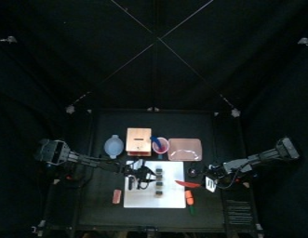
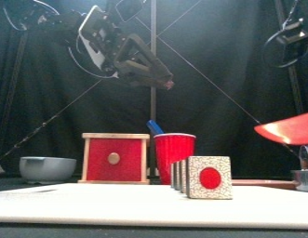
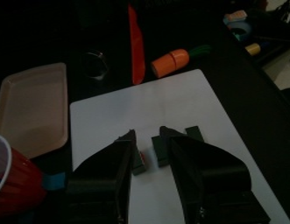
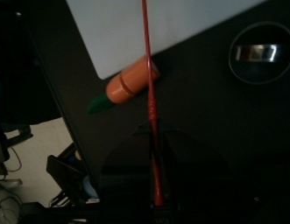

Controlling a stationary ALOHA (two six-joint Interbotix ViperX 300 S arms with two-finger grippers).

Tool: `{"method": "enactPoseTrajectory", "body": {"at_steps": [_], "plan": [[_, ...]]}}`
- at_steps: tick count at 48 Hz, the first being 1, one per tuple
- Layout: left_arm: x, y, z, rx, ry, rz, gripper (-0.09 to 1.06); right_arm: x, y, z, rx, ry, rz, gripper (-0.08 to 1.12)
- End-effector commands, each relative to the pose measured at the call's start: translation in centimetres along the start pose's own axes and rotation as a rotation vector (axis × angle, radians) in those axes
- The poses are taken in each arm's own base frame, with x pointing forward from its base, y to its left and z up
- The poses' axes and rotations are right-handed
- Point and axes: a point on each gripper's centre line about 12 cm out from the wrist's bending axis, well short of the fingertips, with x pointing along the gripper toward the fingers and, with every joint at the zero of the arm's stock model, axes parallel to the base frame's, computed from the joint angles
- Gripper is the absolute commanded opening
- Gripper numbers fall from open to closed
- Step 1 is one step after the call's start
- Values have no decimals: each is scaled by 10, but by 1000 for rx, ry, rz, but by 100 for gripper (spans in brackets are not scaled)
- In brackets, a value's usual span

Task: Place sushi on board then cut the sushi with the knife then place the pieces on the plate
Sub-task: Place the 4 sushi pieces on the plate

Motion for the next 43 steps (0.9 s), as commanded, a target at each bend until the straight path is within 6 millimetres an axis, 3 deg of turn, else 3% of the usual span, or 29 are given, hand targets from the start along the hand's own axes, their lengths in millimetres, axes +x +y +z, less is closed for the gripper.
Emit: {"method": "enactPoseTrajectory", "body": {"at_steps": [1, 12, 21, 27, 33, 43], "plan": [[-4, 5, 14, 4, -98, 13, 70, 7, -8, -3, 36, 25, -22, 32], [-11, 6, 21, -2, -216, 17, 70, 16, -25, -9, 74, 46, -72, 51], [-13, 6, 14, -20, -216, 19, 70, 13, -22, -5, 67, 38, -73, 69], [-14, 6, 8, -29, -208, 21, 70, 7, -20, -1, 40, 37, -95, 74], [-18, 8, 1, -38, -203, 30, 70, -5, -19, 16, -34, -22, -161, 75], [-30, 11, -10, -59, -194, 47, 70, -19, -16, 65, -198, -212, -292, 76]]}}
